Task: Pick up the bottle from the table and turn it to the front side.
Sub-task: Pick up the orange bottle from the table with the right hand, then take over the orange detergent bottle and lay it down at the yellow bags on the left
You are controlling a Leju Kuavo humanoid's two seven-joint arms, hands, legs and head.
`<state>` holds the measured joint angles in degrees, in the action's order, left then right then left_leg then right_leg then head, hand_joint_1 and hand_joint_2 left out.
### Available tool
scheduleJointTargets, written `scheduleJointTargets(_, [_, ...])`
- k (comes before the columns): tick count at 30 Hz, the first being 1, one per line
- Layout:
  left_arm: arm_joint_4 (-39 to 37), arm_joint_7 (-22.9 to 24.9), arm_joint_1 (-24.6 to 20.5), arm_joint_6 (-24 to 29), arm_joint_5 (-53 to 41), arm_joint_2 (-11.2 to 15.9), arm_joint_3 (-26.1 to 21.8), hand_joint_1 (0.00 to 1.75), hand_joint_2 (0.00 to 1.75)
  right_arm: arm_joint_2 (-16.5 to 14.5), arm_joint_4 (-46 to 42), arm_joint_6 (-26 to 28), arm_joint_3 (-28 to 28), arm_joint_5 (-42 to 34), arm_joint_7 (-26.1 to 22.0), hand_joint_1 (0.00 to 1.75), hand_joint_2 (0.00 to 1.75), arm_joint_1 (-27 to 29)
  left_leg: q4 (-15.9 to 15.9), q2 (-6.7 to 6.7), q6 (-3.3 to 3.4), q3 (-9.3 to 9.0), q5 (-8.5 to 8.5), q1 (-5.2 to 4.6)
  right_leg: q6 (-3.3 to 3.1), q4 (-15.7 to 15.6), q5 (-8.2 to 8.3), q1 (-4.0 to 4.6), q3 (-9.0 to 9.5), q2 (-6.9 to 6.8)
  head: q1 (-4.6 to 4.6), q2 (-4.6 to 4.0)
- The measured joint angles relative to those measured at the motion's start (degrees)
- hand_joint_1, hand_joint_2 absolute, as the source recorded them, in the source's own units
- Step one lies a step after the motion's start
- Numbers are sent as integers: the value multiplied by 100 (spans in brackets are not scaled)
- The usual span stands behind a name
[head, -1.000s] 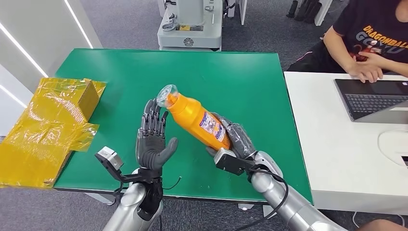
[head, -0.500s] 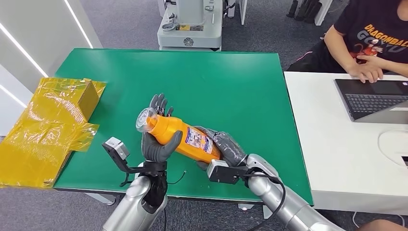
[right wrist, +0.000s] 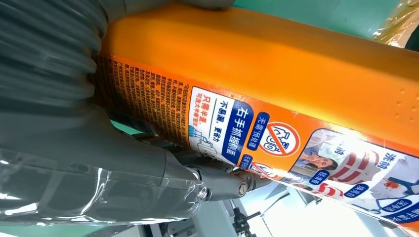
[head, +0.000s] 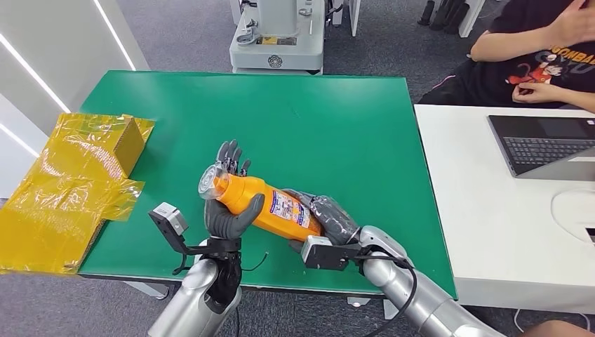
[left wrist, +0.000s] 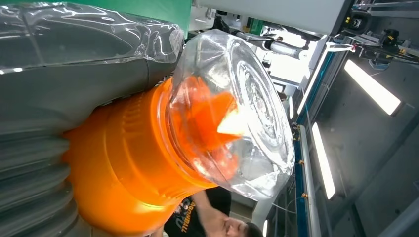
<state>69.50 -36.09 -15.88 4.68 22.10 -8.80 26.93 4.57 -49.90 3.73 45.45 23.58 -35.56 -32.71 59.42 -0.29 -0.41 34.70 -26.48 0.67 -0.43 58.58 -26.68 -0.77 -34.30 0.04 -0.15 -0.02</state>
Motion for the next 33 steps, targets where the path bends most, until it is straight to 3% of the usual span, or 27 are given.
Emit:
scheduleJointTargets(3, [1,-22,1,21,-2,8,0,175,175,6,3,-14,15,16,15,175,175,-5,0,0,0,0,0,0,0,0,0,0,0,0,0,0])
scheduleJointTargets(29, [242,-203,266,-188,-109,95,-55,175,175,24,-15,50,12,199,116,175,175,-16,0,-1,0,2,0,0,0,0,0,0,1,-2,0,0])
scheduleJointTargets(30, [249,-203,266,-191,-116,95,-55,164,175,24,-39,68,-2,201,129,175,175,-7,0,-1,0,2,0,0,0,0,0,0,1,-2,0,0])
scheduleJointTargets(33, [285,-198,259,-152,-200,93,-55,33,175,15,-119,181,-60,183,174,175,175,15,0,-2,0,3,0,0,0,1,0,0,1,-3,1,0])
